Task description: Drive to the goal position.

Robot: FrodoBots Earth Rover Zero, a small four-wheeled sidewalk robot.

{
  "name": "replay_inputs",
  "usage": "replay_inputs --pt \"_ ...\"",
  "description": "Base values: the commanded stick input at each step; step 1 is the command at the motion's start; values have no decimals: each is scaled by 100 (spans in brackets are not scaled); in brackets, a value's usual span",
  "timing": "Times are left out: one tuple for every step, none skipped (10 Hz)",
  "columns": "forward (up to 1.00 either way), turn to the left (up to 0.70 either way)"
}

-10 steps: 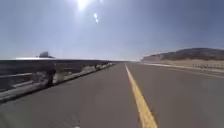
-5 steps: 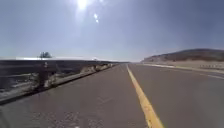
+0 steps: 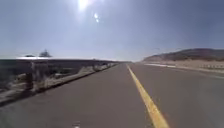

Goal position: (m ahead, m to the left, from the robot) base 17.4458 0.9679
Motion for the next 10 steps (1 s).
replay_inputs --pt "85 0" --pt "85 0" --pt "85 0" --pt "85 0" --pt "85 0" --pt "85 0" --pt "85 0" --pt "85 0" --pt "85 0" --pt "85 0"
